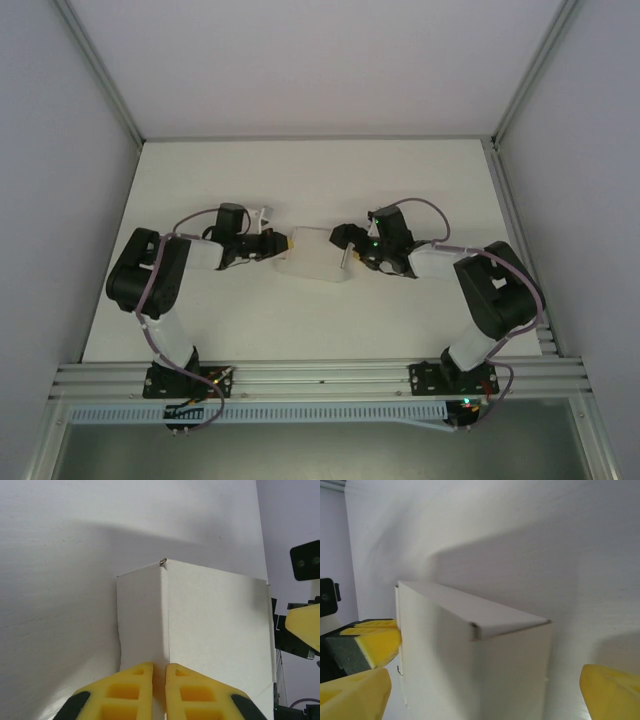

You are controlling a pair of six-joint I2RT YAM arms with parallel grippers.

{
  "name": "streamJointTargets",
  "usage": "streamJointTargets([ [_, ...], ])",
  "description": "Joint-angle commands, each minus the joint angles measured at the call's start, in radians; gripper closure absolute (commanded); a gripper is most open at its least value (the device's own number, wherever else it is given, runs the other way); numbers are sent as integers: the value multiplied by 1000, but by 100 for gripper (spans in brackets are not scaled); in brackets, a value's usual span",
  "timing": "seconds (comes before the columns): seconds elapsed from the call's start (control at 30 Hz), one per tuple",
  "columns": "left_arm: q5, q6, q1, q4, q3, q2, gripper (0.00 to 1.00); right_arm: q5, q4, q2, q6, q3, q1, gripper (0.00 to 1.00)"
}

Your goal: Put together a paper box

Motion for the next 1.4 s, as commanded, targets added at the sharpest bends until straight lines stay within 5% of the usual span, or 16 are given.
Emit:
streamJointTargets([
  [0.0,5,-20,16,11,-28,23,98,12,-13,-16,13,-31,-10,3],
  [0.27,5,-10,16,9,-28,26,98,-95,179,13,76,-72,-5,9],
  [0.57,7,10,17,0,-20,2,91,-216,569,104,238,-100,-2,40],
  [0.73,6,25,16,0,8,-41,79,-176,403,65,164,-74,-2,62],
  [0.87,-10,47,15,-28,44,-87,55,-161,345,34,145,-73,-2,65],
  [0.93,-49,73,16,-67,68,-121,33,-156,292,23,138,-60,-2,65],
  [1.0,-100,105,17,-105,85,-168,0,-153,238,13,120,-42,-3,65],
  [1.23,-294,284,4,-208,84,-405,0,-161,12,-20,104,57,-16,68],
  [1.37,-439,472,-79,-244,37,-545,0,-202,-182,-9,79,167,-29,68],
])
